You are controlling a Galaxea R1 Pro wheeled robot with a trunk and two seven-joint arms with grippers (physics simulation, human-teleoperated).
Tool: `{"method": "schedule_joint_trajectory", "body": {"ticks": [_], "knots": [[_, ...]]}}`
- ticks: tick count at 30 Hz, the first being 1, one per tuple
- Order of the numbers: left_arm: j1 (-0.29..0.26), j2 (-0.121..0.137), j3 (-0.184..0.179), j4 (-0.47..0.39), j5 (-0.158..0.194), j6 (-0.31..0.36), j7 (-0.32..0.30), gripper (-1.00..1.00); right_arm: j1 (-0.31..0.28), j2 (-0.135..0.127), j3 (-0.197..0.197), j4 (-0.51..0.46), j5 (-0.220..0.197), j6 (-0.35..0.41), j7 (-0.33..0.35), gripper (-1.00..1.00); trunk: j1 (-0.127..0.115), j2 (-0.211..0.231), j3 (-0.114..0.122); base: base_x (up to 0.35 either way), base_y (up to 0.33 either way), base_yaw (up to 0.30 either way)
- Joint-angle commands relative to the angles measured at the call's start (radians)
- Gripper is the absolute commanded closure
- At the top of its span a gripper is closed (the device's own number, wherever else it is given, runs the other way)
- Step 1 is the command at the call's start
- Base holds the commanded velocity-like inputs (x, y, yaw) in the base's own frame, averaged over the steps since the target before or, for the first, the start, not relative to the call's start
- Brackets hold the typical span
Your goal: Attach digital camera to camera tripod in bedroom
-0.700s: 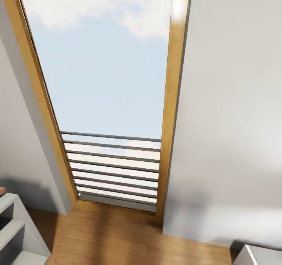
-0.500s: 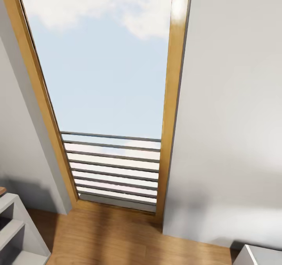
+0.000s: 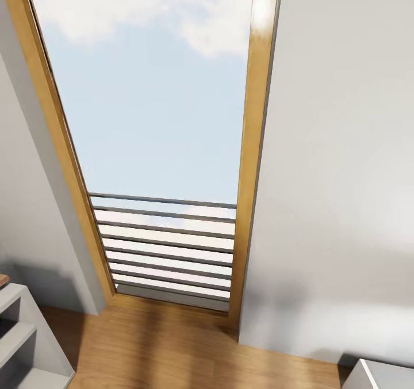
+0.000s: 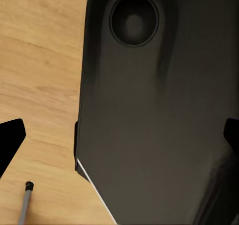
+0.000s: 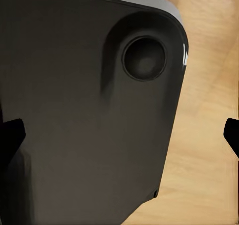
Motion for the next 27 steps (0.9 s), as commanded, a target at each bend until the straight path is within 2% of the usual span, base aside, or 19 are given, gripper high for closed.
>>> {"method": "schedule_joint_trajectory", "body": {"ticks": [1, 5, 16, 20, 27], "knots": [[0.001, 0.0, 0.002, -0.01, 0.016, 0.006, 0.003, -1.0, 0.0, 0.0, 0.013, -0.008, 0.0, 0.013, -0.002, -1.0, 0.0, 0.0, -0.001, 0.0, 0.0, 0.0], [0.001, 0.0, 0.002, -0.033, 0.037, 0.006, 0.003, -1.0, 0.0, 0.0, 0.013, -0.03, 0.0, 0.035, -0.002, -1.0, 0.0, 0.0, -0.001, 0.0, 0.0, 0.0], [0.001, 0.0, 0.002, -0.095, 0.037, 0.006, 0.003, -1.0, 0.0, 0.0, 0.013, -0.092, 0.0, 0.097, -0.002, -1.0, 0.0, 0.0, -0.001, 0.0, 0.0, 0.0], [-0.022, 0.011, -0.016, -0.083, 0.014, -0.016, -0.02, -1.0, -0.02, -0.001, -0.009, -0.102, 0.002, 0.074, 0.016, -1.0, 0.0, 0.0, -0.001, 0.0, 0.0, 0.019], [-0.051, 0.015, -0.022, -0.044, -0.025, -0.056, -0.059, -1.0, -0.049, -0.002, -0.049, -0.063, 0.003, 0.035, 0.024, -1.0, 0.0, 0.0, -0.001, 0.0, 0.0, 0.144]]}}
